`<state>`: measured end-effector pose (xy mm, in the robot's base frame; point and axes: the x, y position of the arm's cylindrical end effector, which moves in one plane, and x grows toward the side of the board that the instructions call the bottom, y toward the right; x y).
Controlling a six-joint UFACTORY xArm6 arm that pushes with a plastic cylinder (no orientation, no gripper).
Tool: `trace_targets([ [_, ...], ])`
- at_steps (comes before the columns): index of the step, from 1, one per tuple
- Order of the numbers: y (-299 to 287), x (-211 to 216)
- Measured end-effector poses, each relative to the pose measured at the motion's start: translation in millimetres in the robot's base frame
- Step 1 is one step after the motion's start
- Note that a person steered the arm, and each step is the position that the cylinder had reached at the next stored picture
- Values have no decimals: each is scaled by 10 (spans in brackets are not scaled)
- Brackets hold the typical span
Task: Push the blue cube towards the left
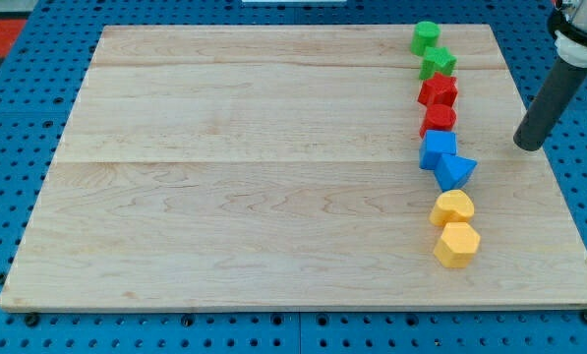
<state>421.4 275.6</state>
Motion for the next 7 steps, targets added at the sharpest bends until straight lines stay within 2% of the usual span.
trace_targets([
  [3,0,-179],
  [4,-1,-84],
  [5,-225,-38],
  [6,-715,-38],
  [7,-995,120],
])
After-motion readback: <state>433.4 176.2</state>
